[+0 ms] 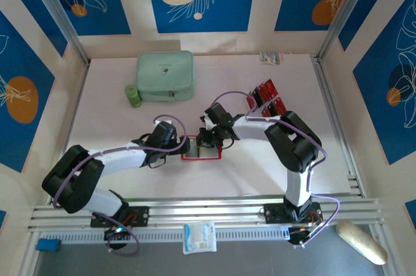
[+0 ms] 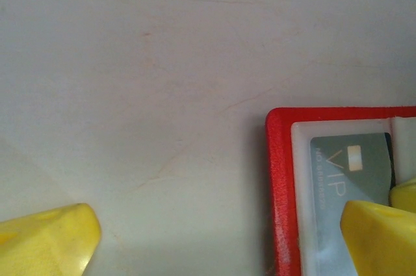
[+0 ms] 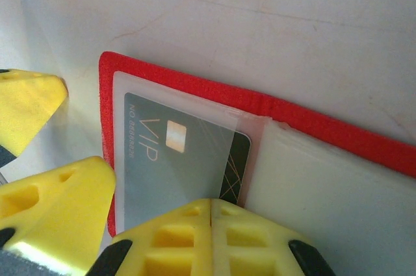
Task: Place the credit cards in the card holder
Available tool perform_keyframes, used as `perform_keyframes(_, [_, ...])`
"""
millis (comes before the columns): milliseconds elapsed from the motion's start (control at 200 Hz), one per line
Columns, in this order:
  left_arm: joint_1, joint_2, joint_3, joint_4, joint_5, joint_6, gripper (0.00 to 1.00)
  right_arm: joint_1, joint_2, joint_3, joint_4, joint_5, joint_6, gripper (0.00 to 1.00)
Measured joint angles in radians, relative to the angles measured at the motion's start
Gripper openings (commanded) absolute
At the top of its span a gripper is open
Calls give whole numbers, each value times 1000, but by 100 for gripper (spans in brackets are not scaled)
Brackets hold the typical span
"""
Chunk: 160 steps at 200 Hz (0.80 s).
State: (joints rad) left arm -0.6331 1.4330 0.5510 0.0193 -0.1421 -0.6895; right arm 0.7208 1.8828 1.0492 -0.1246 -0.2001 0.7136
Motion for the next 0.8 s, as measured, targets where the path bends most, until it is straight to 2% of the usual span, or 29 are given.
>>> perform_keyframes(280, [0, 4, -2, 10, -10, -13, 100, 0, -71, 0, -27, 19, -11, 1])
perform_keyframes(800, [0, 9, -6, 19, -17, -13, 100, 7, -39, -16, -41, 29, -15, 0])
